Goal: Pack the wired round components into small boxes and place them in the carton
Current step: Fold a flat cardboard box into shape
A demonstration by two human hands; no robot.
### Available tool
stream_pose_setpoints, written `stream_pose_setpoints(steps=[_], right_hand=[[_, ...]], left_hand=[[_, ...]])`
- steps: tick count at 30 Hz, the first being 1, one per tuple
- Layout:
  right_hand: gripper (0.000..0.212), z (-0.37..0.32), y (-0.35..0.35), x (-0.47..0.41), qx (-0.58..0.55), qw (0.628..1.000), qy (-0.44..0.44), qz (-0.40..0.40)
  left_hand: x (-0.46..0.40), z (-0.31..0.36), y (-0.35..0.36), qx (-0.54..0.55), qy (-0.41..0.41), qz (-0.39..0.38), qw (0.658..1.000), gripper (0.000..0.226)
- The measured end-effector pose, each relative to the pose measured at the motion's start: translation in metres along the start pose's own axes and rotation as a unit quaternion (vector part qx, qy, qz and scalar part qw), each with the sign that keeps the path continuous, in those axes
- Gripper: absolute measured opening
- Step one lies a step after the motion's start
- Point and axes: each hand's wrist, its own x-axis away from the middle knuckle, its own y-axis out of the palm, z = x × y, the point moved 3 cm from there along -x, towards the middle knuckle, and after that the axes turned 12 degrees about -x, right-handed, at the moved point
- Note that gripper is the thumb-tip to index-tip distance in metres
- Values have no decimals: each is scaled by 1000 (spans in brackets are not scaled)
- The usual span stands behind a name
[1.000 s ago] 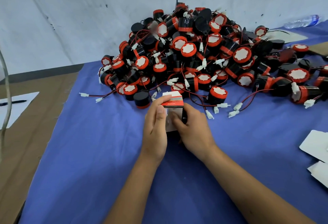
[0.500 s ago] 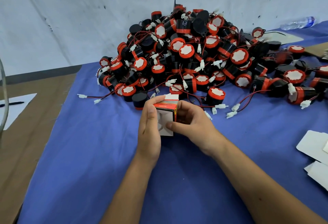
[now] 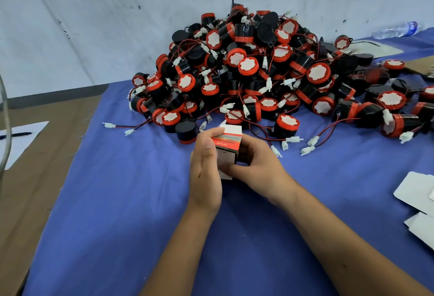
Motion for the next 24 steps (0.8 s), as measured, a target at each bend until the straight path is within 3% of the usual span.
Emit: stream_pose_setpoints(steps=[6,11,20,22,24], right_hand=[[45,-3,-6,0,-69,996,47,-41],[41,0,0,2,-33,999,37,17],[43,-11,-7,3,-58,992,56,-101],[36,-15,-6,3,-22,994,39,-96],[20,-17,-2,3,100,994,-14,-46]], left_hand=[[0,1,-1,-13,20,17,1000,38],[-1,-3,0,-85,19,13,996,43],[1,-2,-5,61,-46,8,997,40],[-2,-6,-10,90,-83,-19,992,43],[-4,-7,-11,82,-83,-61,991,51]])
